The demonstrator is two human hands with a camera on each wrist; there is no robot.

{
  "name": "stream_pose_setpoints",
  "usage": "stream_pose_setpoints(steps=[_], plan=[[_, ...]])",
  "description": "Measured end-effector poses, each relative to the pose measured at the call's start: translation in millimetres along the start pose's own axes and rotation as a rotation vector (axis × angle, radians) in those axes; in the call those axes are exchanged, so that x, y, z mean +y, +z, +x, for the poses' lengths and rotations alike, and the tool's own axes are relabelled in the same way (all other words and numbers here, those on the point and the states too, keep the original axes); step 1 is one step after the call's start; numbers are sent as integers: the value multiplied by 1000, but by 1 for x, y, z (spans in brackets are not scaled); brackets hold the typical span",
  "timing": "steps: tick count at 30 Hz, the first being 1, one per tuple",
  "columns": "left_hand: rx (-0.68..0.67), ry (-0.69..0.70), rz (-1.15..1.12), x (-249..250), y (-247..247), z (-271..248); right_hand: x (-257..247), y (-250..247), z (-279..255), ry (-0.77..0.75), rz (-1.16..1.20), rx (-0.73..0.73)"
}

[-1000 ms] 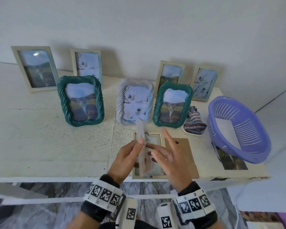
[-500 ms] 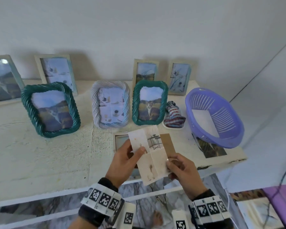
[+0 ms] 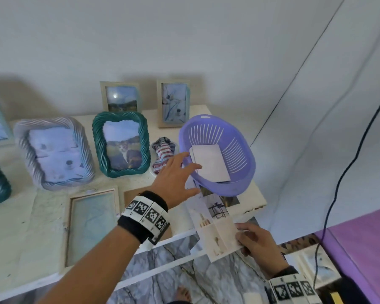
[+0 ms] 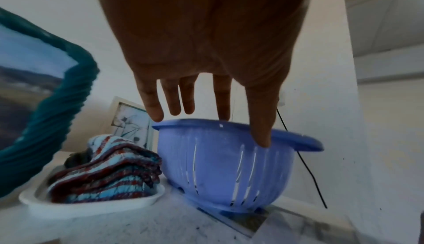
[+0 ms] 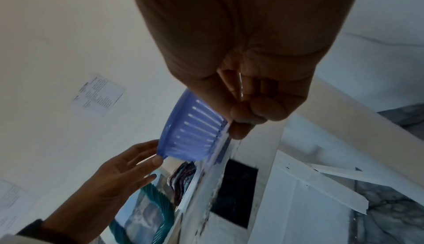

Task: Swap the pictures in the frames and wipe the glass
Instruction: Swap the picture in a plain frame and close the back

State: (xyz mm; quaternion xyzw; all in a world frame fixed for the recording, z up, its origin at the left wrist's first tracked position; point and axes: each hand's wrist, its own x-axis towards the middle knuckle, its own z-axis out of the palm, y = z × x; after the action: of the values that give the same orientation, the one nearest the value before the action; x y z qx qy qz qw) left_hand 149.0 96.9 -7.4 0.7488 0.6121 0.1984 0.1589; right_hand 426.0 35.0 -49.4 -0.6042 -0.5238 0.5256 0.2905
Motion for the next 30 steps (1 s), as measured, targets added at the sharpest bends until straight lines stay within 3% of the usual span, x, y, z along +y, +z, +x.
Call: stream_pose_setpoints(steps=[4,12,17,22,30], plan=[[52,64,83,2,6,13,0,-18,12,13,6,4],[160,36,-71,2,-13,28,-21,-20,57,5,-7,10],[162,24,-63,4,-13,32,-40,-11,103,-50,-335,55],[173,23,-75,3,-4,23,-48,-6,116,-21,-579,103],[150,3,-65,-1,15,5,-48,-17,111,-56,-604,121]])
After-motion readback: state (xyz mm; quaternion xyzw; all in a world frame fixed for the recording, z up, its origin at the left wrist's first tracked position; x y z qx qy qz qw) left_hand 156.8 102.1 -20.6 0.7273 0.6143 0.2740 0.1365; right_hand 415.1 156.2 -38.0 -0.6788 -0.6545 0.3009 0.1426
